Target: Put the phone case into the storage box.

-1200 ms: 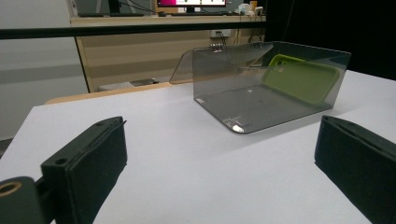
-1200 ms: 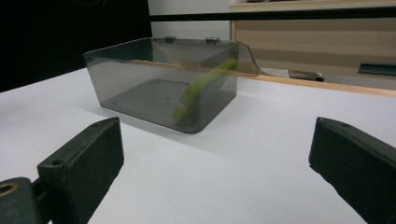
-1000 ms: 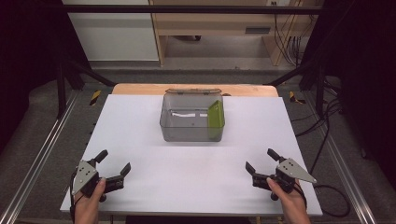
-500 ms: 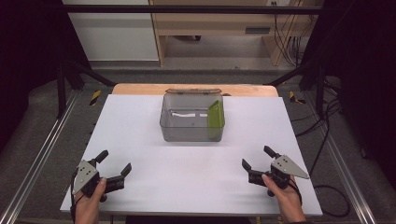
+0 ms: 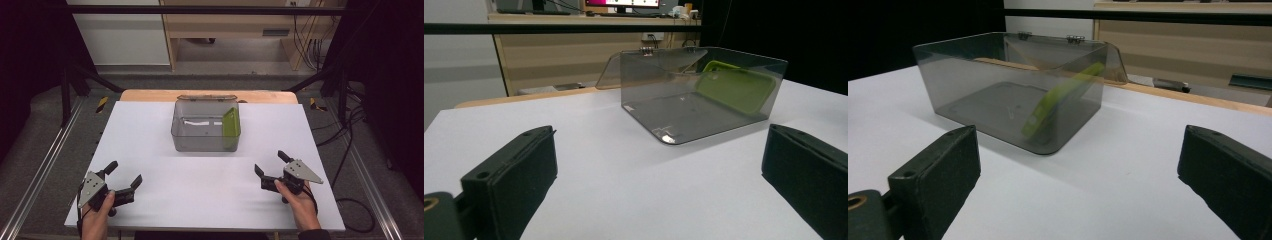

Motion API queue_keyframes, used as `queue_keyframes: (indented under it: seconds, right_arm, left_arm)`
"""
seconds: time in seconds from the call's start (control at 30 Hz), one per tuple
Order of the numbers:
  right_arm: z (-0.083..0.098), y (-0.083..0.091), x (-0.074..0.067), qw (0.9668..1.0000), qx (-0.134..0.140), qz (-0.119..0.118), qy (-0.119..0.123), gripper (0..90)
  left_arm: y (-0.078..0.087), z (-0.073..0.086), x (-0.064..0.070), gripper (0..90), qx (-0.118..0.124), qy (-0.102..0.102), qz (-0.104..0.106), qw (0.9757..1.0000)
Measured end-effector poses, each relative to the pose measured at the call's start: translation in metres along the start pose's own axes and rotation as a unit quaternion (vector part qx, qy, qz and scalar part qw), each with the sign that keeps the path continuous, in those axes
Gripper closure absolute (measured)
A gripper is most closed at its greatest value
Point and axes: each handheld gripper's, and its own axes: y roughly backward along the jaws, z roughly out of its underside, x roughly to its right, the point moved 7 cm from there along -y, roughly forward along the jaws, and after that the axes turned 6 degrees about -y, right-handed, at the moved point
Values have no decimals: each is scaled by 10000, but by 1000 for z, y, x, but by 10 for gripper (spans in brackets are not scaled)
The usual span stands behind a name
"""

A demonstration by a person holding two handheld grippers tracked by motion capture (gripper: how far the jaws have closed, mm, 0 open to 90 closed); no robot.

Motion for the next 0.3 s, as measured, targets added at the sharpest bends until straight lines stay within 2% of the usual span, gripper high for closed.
queue_keyframes:
  seconds: [0.3]
  right_arm:
    - [3, -10, 6, 9998, -77, 184, 17, 41]
  left_arm:
    - [-4, 1, 1, 11, -18, 71, 49, 10000]
